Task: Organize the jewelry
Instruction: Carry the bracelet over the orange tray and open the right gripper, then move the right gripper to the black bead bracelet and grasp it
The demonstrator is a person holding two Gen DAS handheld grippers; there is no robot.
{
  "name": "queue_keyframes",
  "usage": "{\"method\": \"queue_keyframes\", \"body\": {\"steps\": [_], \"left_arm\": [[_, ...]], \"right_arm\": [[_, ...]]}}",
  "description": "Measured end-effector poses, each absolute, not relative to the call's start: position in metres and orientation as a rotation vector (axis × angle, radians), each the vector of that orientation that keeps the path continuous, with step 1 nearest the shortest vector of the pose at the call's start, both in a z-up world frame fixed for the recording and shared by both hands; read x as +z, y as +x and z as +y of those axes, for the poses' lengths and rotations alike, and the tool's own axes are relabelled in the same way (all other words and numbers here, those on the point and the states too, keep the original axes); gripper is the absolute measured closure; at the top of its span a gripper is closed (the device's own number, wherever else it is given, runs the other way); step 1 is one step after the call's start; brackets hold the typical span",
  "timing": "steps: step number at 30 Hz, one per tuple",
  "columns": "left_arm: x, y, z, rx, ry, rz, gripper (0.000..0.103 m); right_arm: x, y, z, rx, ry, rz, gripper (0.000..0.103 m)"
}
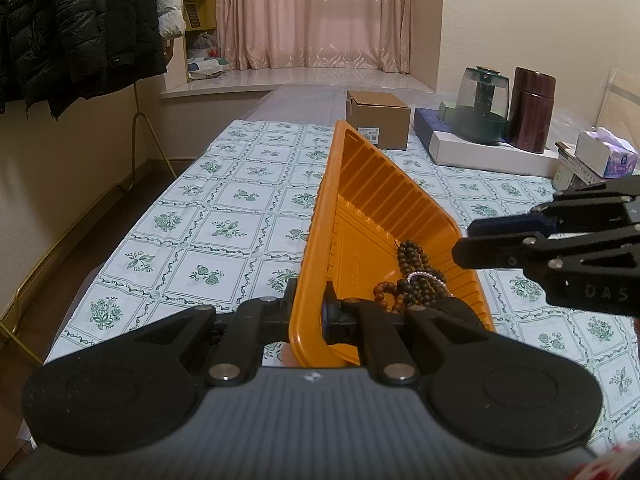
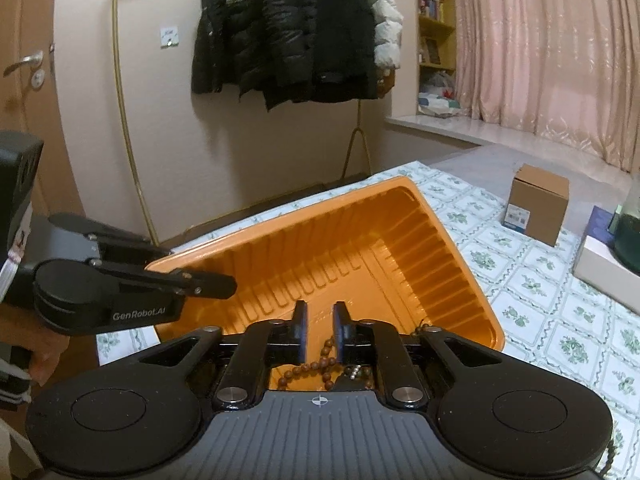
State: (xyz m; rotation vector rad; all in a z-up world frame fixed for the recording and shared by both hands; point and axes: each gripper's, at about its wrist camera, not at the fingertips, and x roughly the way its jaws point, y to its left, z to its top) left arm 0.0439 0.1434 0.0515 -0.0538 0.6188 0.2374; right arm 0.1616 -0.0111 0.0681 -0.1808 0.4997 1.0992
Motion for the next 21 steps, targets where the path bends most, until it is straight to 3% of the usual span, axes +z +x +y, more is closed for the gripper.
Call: {"method": "queue_keyframes", "body": {"steps": [2,21], "left_arm": [[0.052,0.044,0.143,0.238,-0.054,0.619,0.095],[0.052,0.044,0.143,0.238,-0.052,0.619,0.094]], "right_arm": [[0.069,0.163,-0.015,1.084,-0.174,0.494,0.077],[0.037,0.188,-0.120,0.724,-0.011,0.607,0.076]]}}
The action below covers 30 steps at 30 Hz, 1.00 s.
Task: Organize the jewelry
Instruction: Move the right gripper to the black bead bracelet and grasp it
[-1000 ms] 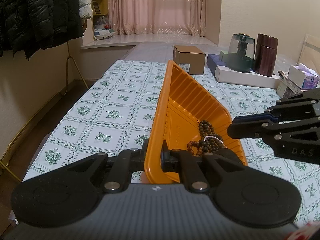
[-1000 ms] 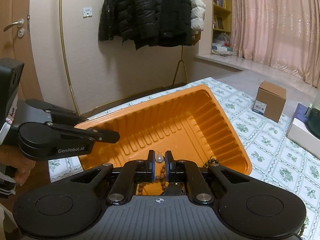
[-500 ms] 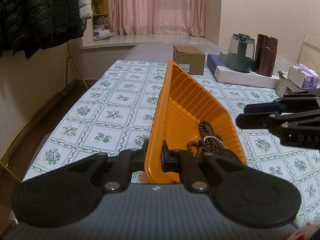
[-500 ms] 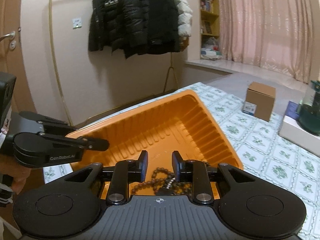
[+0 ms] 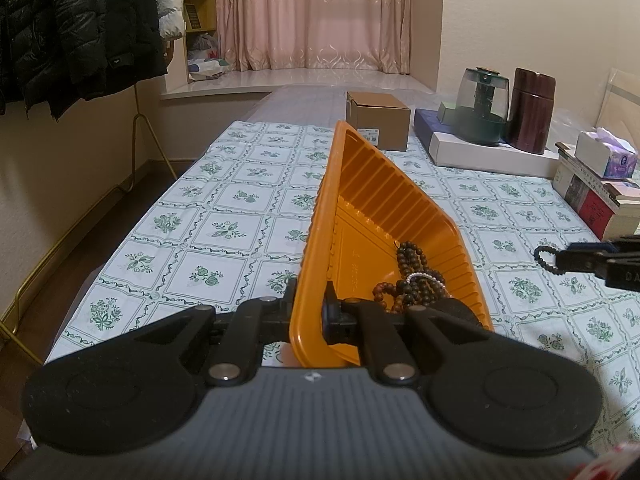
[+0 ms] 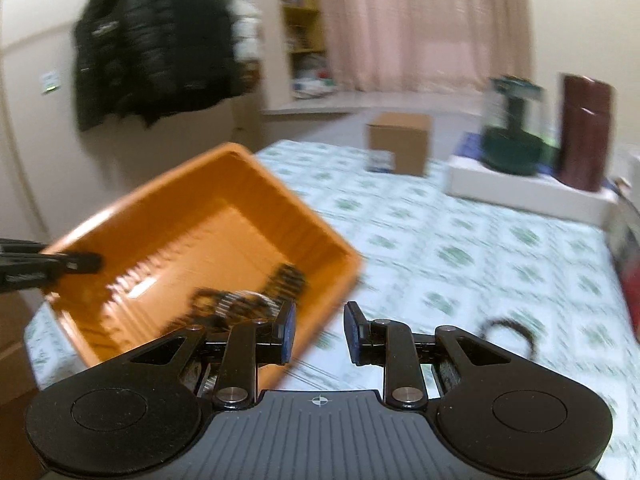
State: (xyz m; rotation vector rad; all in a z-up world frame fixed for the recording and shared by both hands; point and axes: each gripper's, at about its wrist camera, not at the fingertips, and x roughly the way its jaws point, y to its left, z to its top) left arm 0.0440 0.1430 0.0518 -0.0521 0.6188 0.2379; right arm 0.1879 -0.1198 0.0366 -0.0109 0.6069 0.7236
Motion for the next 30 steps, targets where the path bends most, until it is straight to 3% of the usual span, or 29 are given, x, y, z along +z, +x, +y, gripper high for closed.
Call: {"method": "queue_keyframes", "body": {"steps": [15,18,20,23,30], "left_arm": [[0.053,0.044,0.143,0.237,-0.052,0.617,0.094],[0.053,0.043,0.143,0.237,-0.052,0.616,0.094],[0.054,0.043,0.143,0.235,-0.052,0.614,0.094],[0.056,0.043,0.141,0.231,-0.052,0.612,0.094],[0.057,0.043,0.140,0.228,-0.050,0.612,0.093]], "right_arm": [[-0.003,0.212,-0.190,0.501,0.016,0.704,0.072],[-0.008,0.219,-0.196,0.460,0.021,0.711,0.057],[-0.010,0.225,-0.199,0.440,0.019,0.709,0.040],[-0.015,0.239,-0.202,0.423,0.041,0.718,0.029],[-0.030,0.275,-0.198,0.403,0.059,0.757,0.028]]}}
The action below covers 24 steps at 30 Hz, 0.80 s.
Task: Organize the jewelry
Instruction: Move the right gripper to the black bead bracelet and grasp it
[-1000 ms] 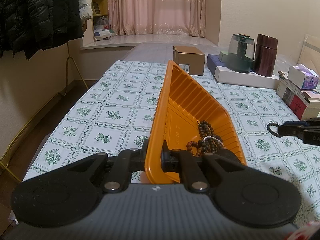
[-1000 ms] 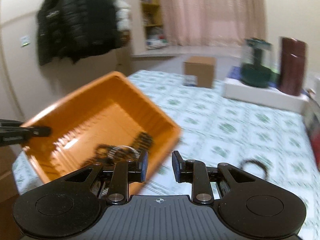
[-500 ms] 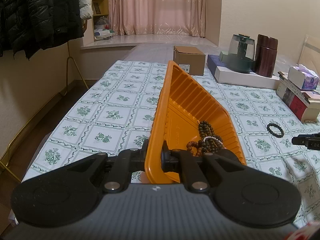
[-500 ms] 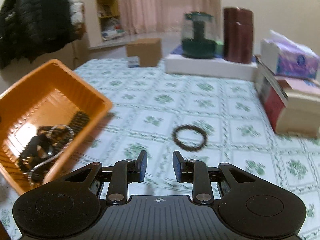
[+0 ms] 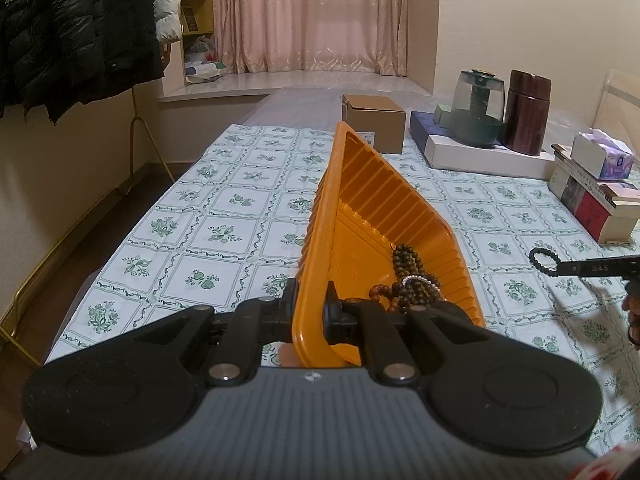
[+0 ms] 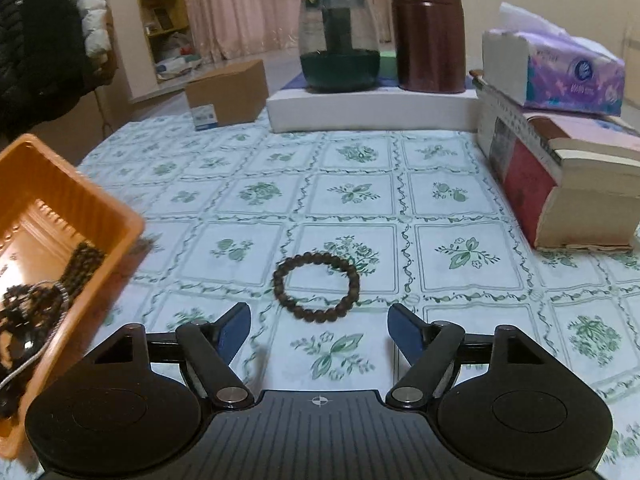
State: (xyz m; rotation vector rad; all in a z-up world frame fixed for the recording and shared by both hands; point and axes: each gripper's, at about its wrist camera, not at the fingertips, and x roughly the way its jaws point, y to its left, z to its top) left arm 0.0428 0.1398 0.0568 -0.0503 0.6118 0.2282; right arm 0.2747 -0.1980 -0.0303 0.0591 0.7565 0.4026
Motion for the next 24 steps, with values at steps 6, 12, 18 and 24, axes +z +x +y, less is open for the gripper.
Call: {"method": "queue_keyframes", "body": {"steps": [6,12,18,24], "left_arm": [[0.057,0.043,0.139,0.229,-0.053,0.611,0.093],[0.057,0.043,0.140,0.227,-0.052,0.612,0.093],[0.057,0.043,0.141,0.227,-0.054,0.612,0.093],[0.057,0.043,0.141,0.228,-0.055,0.613,0.093]], "right_arm": [[-0.041,0.297,-0.200,0.369,0.110,0.764,0.034],[-0.046,0.307,-0.195,0.332,0.054,0.773,0.071],[-0.046,0.305,-0.188,0.320,-0.022,0.784,0.093],[-0.035,0.284,-0.185,0.322,-0.086,0.768,0.097]]}}
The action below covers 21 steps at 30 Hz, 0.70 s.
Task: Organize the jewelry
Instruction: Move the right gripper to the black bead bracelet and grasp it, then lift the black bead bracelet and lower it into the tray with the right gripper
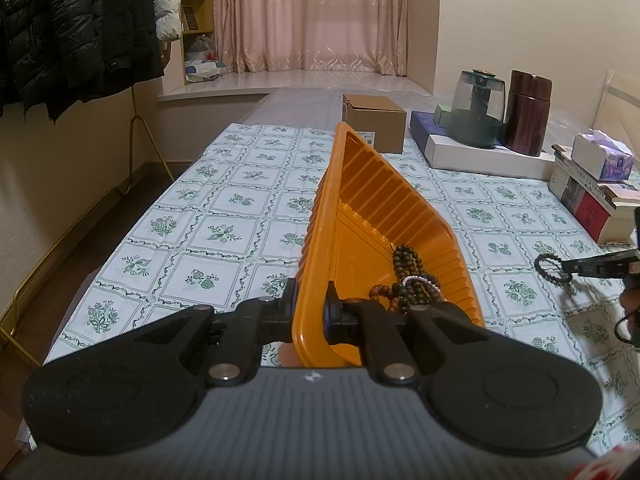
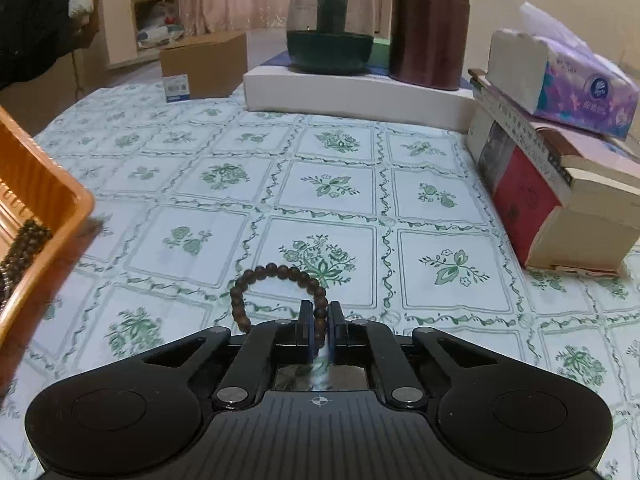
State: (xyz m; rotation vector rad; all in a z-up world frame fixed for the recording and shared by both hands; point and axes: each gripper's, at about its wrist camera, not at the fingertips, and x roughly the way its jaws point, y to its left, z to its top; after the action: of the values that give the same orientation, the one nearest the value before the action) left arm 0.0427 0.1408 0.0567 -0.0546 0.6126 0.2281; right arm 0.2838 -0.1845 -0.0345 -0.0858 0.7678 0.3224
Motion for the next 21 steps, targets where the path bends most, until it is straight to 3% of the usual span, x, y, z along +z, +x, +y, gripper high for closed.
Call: {"method": "queue_keyframes", "body": {"steps": [21], "left_arm": [[0.056,0.043,0.141,0.225,-0.053,0.611,0.093]], "right_arm": [[0.039,0.198,-0.179,0.415,-0.166,0.611,0.097]]}}
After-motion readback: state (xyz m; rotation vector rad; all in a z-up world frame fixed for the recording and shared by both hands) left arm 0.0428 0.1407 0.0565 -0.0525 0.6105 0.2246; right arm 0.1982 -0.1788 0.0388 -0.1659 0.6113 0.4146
